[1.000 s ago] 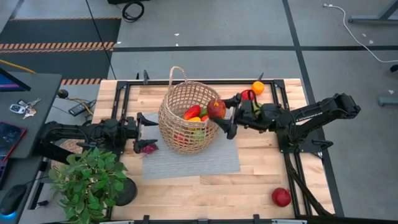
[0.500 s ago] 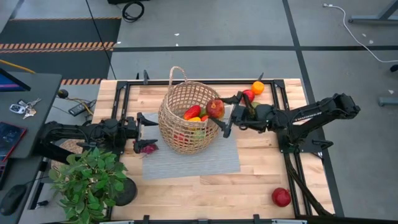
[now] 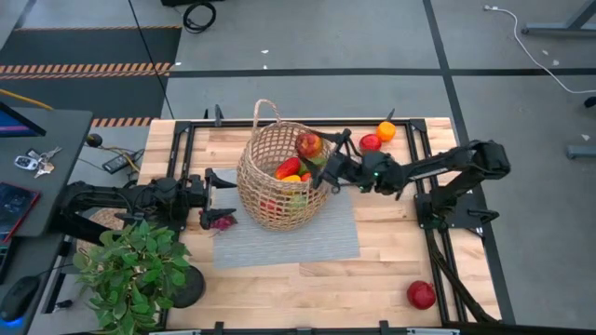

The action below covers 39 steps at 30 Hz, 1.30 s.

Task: Build produce basket
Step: Put the red and yellow apple into the brown basket

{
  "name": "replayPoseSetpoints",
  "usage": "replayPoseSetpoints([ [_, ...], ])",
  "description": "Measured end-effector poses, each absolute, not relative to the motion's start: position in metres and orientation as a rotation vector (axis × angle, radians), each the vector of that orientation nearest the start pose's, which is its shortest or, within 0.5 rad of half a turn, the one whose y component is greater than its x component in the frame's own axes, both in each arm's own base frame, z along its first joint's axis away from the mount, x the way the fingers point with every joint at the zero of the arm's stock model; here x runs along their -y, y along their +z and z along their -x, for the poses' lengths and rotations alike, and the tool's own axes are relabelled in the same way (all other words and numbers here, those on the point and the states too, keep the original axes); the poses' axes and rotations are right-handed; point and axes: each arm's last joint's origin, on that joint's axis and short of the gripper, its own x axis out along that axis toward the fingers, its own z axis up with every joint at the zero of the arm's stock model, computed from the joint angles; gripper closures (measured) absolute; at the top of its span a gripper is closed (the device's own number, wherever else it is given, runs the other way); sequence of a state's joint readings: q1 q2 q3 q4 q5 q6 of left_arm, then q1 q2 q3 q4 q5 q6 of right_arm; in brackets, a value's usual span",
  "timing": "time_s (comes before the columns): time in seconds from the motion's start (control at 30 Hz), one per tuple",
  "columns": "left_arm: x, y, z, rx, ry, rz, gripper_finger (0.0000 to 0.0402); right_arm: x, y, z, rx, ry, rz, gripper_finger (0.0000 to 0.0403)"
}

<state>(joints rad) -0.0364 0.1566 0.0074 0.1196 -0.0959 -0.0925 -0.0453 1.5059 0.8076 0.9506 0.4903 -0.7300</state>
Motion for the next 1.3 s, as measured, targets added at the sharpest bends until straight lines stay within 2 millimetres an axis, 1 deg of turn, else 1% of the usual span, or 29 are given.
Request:
replayPoseSetpoints([
  [0.03,0.001,0.165,-0.107,-0.027,0.061,0.090,0.0015,0.031,0.280,-0.321,0.055,-0.612,0.647,0.0039],
  [0.13,0.001,0.165,-0.107,-0.027,0.061,0.091,0.0015,0.038,0.291,-0.331,0.102,-0.637,0.593,0.0039],
  [0.27,0.001,0.165,-0.107,-0.027,0.061,0.091,0.0015,0.043,0.295,-0.345,0.032,-0.604,0.576,0.0039],
  [0.43,0.001,0.165,-0.107,-0.027,0.061,0.090,0.0015,0.044,0.320,-0.352,0.054,-0.576,0.523,0.0039],
  [0.57,0.001,0.165,-0.107,-0.027,0.061,0.090,0.0015,0.041,0.327,-0.355,0.051,-0.548,0.529,0.0039],
  [0.7,0.001,0.165,-0.107,-0.027,0.061,0.091,0.0015,0.039,0.329,-0.356,0.067,-0.528,0.523,0.0039],
  [0.9,0.001,0.165,-0.107,-0.027,0.061,0.090,0.0015,0.039,0.324,-0.357,0.025,-0.504,0.488,0.0039],
  [1.07,0.001,0.165,-0.107,-0.027,0.061,0.091,0.0015,0.036,0.322,-0.358,0.013,-0.490,0.482,0.0039],
  [1.2,0.001,0.165,-0.107,-0.027,0.060,0.091,0.0015,0.035,0.321,-0.358,0.018,-0.479,0.441,0.0039],
  [1.3,0.001,0.165,-0.107,-0.027,0.061,0.090,0.0015,0.035,0.318,-0.358,-0.014,-0.470,0.437,0.0039],
])
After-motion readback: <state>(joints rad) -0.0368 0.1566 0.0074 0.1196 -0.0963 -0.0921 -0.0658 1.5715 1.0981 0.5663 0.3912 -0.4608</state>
